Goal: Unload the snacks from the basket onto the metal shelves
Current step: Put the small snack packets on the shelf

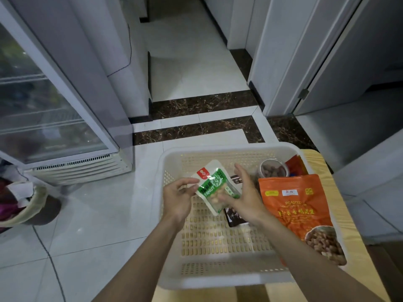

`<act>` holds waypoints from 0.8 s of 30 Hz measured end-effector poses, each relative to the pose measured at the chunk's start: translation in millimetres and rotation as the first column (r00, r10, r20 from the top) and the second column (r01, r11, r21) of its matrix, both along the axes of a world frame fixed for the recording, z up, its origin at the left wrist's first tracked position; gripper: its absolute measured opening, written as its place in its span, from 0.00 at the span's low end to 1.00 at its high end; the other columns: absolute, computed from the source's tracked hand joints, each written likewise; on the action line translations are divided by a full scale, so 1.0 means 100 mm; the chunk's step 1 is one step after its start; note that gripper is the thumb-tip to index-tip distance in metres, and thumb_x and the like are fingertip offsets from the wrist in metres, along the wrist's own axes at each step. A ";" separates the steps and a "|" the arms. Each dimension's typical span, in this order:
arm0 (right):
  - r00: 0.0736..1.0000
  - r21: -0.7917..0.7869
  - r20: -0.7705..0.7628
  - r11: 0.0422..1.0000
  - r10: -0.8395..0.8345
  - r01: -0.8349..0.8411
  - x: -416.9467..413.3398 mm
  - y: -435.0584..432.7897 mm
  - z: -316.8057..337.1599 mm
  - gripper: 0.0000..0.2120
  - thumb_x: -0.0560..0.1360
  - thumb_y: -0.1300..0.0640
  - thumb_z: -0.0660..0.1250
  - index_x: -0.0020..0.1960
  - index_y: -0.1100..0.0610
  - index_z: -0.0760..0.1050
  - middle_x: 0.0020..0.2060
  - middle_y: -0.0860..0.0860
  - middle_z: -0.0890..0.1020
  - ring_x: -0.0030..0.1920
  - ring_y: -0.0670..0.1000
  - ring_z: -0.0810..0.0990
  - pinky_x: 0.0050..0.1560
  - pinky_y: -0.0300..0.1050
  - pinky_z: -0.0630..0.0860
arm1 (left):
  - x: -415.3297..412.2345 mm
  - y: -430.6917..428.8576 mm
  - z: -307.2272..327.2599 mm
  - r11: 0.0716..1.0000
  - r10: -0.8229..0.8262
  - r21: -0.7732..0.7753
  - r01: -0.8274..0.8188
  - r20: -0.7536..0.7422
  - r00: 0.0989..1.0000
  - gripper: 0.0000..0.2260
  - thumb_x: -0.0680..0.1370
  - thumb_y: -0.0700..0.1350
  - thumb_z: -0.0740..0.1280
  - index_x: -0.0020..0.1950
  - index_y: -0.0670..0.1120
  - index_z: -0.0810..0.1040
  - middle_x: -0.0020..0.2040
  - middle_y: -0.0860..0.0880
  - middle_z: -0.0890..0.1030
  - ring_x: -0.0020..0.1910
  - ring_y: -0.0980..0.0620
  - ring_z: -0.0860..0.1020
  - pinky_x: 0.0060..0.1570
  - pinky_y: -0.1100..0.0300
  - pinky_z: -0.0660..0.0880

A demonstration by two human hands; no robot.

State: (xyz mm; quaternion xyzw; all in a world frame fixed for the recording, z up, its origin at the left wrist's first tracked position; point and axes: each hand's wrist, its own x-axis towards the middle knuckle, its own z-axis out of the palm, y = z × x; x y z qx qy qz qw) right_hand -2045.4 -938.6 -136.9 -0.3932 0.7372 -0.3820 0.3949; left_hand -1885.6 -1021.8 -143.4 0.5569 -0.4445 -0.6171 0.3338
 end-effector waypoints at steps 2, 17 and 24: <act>0.987 0.003 0.151 0.999 0.046 -0.047 -0.02 0.05 0.10 0.29 0.71 0.56 0.75 0.68 0.46 0.69 0.62 0.43 0.78 0.63 0.44 0.75 0.67 0.54 0.72 | -0.01 -0.01 0.09 0.998 -0.060 -0.030 0.059 -0.013 0.998 0.12 0.76 0.32 0.69 0.41 0.47 0.85 0.52 0.46 0.84 0.51 0.44 0.83 0.54 0.45 0.80; 0.937 -0.252 0.190 0.908 -0.292 0.334 -0.45 0.30 0.46 0.09 0.75 0.63 0.70 0.51 0.51 0.78 0.46 0.45 0.84 0.44 0.38 0.84 0.37 0.31 0.78 | -0.43 0.61 -0.23 0.932 -0.311 0.206 0.297 0.040 0.950 0.18 0.74 0.33 0.72 0.57 0.52 0.80 0.56 0.50 0.74 0.53 0.51 0.77 0.45 0.58 0.75; 0.933 -0.239 0.202 0.909 -0.298 0.341 -0.55 0.28 0.29 0.09 0.75 0.60 0.72 0.54 0.52 0.80 0.48 0.42 0.84 0.50 0.43 0.84 0.51 0.42 0.80 | -0.73 0.66 -0.27 0.901 -0.250 0.365 0.232 0.001 0.968 0.20 0.71 0.30 0.73 0.58 0.48 0.79 0.53 0.45 0.80 0.45 0.54 0.77 0.34 0.64 0.69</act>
